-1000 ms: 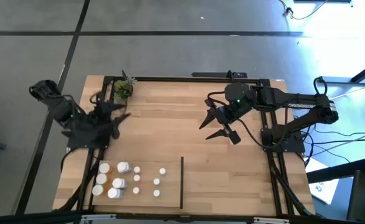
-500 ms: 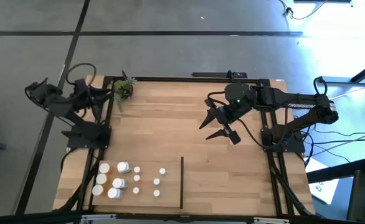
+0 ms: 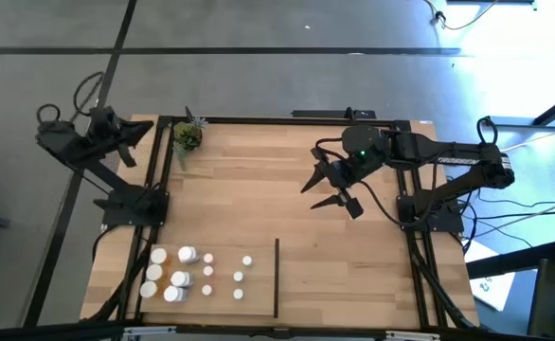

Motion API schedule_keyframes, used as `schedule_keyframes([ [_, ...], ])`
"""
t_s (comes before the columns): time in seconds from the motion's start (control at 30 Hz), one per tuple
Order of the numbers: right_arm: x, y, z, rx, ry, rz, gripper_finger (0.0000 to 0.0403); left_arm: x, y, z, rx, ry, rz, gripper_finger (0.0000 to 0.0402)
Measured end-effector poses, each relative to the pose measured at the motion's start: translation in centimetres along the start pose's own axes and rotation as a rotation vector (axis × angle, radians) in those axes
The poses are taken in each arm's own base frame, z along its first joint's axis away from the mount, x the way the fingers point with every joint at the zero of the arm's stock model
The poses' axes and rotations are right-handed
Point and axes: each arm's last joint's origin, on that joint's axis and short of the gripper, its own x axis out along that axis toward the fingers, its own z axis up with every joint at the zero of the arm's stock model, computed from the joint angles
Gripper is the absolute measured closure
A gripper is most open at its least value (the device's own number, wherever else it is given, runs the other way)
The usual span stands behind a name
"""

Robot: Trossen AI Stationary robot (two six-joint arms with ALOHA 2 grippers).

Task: Pick and place medicine bottles onto shelf by color
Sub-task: Return to Home Position

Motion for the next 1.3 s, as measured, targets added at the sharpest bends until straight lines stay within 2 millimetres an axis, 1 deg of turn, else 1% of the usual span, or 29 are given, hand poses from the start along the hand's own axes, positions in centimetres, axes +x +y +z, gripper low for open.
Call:
schedule_keyframes([
  [0.1, 0.0, 0.0, -0.1, 0.03, 0.005, 0.001, 0.0185, -0.3, 0.4, 0.4, 0.065, -0.023, -0.065, 0.04],
  [0.2, -1.0, -0.1, -0.1, 0.073, 0.001, -0.016, 0.0185, -0.7, 1.2, 0.7, 0.091, -0.05, -0.163, 0.0401],
  [0.3, -2.8, 0.2, 0.4, 0.08, -0.039, -0.046, 0.0185, -1.1, 2.2, 0.8, 0.094, -0.072, -0.24, 0.0401],
  [0.4, -5.1, 0.7, 0.7, 0.08, -0.077, -0.081, 0.0185, -1.4, 3.4, 0.7, 0.069, -0.097, -0.302, 0.0401],
  [0.5, -7.5, 1.3, 0.5, 0.089, -0.064, -0.18, 0.0185, -1.6, 4.3, 0.5, 0.066, -0.127, -0.361, 0.0401],
  [0.57, -8.9, 1.7, 0.1, 0.102, -0.06, -0.247, 0.0185, -1.4, 4.4, 0.4, 0.081, -0.13, -0.367, 0.0401],
  [0.7, -11.5, 2.8, -0.9, 0.124, -0.154, -0.312, 0.0185, -1.2, 4.1, 0.3, 0.123, -0.136, -0.411, 0.0401],
  [0.8, -13.0, 3.9, -2.3, 0.156, -0.214, -0.345, 0.0185, -0.8, 3.3, -0.3, 0.134, -0.122, -0.445, 0.0401],
  [0.87, -13.5, 4.6, -3.3, 0.165, -0.248, -0.358, 0.0185, -0.6, 2.8, -0.4, 0.113, -0.131, -0.466, 0.0401],
  [0.93, -14.0, 5.3, -4.1, 0.171, -0.288, -0.365, 0.0185, -0.3, 2.1, -1.0, 0.117, -0.128, -0.479, 0.0401],
  [1.1, -14.9, 6.7, -6.5, 0.205, -0.318, -0.445, 0.0185, 0.7, -0.1, -3.3, 0.139, -0.109, -0.479, 0.0401],
  [1.3, -16.0, 8.4, -9.0, 0.24, -0.372, -0.498, 0.0185, 1.5, -2.5, -5.7, 0.106, -0.129, -0.486, 0.0401],
])
